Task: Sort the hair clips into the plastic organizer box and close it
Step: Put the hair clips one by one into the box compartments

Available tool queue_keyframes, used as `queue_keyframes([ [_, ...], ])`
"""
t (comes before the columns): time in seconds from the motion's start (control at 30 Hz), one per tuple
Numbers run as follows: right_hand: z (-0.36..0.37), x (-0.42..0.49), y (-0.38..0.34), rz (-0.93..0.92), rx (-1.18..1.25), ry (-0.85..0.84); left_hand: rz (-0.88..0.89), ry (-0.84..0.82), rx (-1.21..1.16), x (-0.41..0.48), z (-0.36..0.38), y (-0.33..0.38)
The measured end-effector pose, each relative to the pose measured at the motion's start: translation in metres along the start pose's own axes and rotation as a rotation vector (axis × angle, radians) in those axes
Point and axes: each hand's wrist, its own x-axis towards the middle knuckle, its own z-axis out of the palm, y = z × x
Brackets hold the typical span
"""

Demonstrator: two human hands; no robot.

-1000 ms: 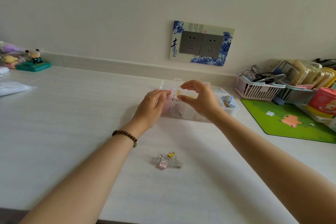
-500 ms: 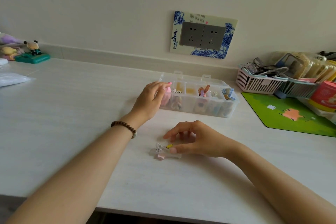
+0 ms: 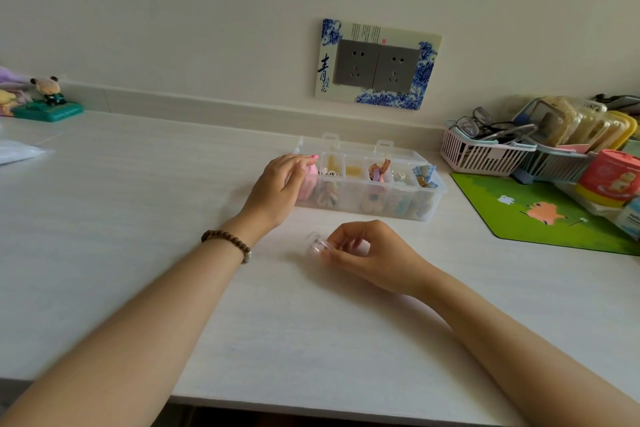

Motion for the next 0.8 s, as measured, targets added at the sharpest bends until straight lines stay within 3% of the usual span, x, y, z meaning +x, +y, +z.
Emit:
queue_keyframes([
  [0.43, -0.018, 0.008, 0.006, 0.104, 0.472, 0.279, 0.010, 0.032, 0.028, -0.001, 0.004, 0.004],
  [0.63, -0.058, 0.037, 0.004, 0.105, 0.197, 0.484, 0.057, 0.055, 0.003, 0.001, 0.005, -0.001],
  [0.8, -0.070, 0.073, 0.010, 0.162, -0.079, 0.522, 0.037, 0.054, 0.002, 0.000, 0.005, 0.000],
])
